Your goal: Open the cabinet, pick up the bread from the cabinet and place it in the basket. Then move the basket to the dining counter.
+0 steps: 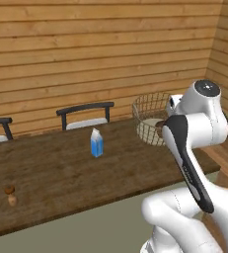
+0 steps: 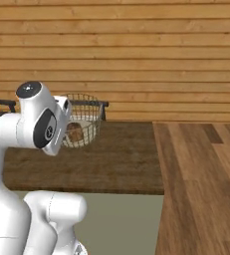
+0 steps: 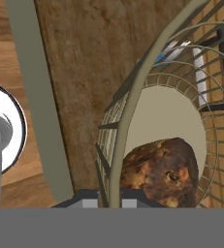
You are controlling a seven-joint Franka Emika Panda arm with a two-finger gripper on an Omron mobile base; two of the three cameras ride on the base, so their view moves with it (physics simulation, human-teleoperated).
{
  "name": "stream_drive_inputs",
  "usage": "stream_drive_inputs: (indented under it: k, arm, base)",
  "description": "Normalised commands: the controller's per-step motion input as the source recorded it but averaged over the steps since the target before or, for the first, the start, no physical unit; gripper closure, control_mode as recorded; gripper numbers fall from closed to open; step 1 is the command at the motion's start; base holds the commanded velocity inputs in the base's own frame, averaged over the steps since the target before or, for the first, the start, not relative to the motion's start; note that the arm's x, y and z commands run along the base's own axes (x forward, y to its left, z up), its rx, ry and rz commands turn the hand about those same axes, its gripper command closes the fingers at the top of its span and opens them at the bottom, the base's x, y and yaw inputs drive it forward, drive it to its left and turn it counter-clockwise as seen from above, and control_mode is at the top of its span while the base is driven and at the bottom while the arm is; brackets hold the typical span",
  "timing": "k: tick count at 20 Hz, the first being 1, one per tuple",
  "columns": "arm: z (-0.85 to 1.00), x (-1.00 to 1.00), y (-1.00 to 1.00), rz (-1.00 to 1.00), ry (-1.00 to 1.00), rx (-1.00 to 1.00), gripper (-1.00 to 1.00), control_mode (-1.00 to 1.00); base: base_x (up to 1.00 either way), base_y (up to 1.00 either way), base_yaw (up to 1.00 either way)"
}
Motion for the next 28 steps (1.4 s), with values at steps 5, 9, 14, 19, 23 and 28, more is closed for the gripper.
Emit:
stream_drive_inputs:
  k: [5, 9, 14, 19, 23, 28]
  arm:
    - [-0.19, 0.67, 0.02, -0.06, 0.01, 0.00, 1.00, -1.00]
    - [-0.60, 0.59, 0.00, -0.11, 0.11, 0.00, 1.00, -1.00]
    - [-0.77, 0.61, 0.00, -0.19, 0.13, 0.02, 1.00, -1.00]
    - [-0.80, 0.44, 0.00, -0.23, 0.14, 0.10, 1.00, -1.00]
    - [-0.78, 0.38, 0.00, -0.27, 0.08, 0.11, 1.00, -1.00]
    - [-0.72, 0.36, 0.00, -0.23, 0.02, 0.04, 1.00, -1.00]
  base:
    - [0.00, 0.00, 0.00]
    - [0.00, 0.00, 0.00]
    - [0.00, 0.00, 0.00]
    - [0.00, 0.00, 0.00]
    - [0.00, 0.00, 0.00]
    - [0.00, 0.00, 0.00]
